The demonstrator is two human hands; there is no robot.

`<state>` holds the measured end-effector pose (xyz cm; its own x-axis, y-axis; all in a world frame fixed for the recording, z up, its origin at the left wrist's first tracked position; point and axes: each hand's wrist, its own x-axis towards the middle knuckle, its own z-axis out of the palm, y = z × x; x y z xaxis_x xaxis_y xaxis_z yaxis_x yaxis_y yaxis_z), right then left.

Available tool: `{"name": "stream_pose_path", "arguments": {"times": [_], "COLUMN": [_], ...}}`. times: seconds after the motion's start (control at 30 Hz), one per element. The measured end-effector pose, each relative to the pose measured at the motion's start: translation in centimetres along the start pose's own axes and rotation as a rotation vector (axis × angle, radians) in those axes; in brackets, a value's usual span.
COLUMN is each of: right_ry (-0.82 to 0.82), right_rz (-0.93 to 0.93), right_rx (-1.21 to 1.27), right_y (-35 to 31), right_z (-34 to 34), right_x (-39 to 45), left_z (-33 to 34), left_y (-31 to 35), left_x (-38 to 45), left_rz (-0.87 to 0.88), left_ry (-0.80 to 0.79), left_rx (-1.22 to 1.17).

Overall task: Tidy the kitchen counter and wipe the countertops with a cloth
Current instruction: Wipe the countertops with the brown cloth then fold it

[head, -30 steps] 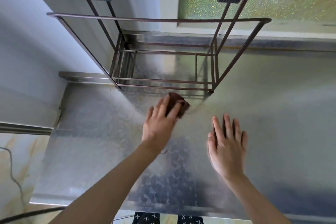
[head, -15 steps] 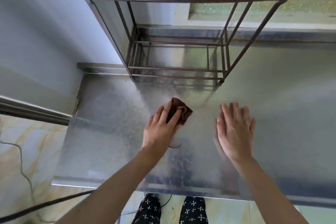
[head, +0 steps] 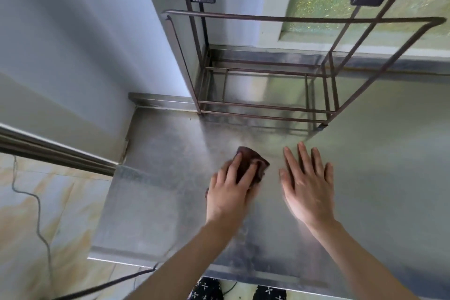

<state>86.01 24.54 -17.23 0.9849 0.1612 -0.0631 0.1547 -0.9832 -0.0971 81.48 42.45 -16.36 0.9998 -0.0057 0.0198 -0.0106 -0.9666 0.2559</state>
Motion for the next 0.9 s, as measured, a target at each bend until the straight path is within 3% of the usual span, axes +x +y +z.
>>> {"name": "stream_pose_path", "arguments": {"times": [0.1,0.17,0.37,0.43,0.63,0.77,0.83,0.9], "right_ry": [0.018,0.030,0.068,0.079,0.028,0.012,0.048,0.071], "right_rz": [-0.006,-0.015,-0.010,-0.001,0.023,0.022,0.026,-0.045], "right_rx": [-0.012,-0.015,-0.030,-0.004,0.023,0.000,0.028,0.062], "right_y": [-0.1,-0.1,-0.2,-0.3,-0.2,-0.4,-1.2,-3.2], "right_z": [0.0,0.1,0.5,0.5,0.6,0.0,-0.5,-0.7], "right_x": [-0.1,0.0,-0.1,-0.1,0.0,-0.1,-0.4,-0.9], "left_z": [0.0,-0.4,-3.5,-3.7,-2.7,-2.6,-3.1,-3.6], "left_y": [0.1,-2.4,-11.6,-12.0,-7.8,-8.4,-9.6,-10.8], "left_x": [-0.7,0.2,3.9,4.8,0.7,-1.8,-1.3,-0.4], "left_rz": [0.147,0.100,-0.527,-0.610,-0.266,-0.050,-0.095,-0.269], "left_ry": [-0.042,-0.019,0.088,0.106,0.071,0.001,0.013,0.043], "left_rx": [0.009,0.074,0.041,0.027,0.010,0.111,0.114,0.072]}}
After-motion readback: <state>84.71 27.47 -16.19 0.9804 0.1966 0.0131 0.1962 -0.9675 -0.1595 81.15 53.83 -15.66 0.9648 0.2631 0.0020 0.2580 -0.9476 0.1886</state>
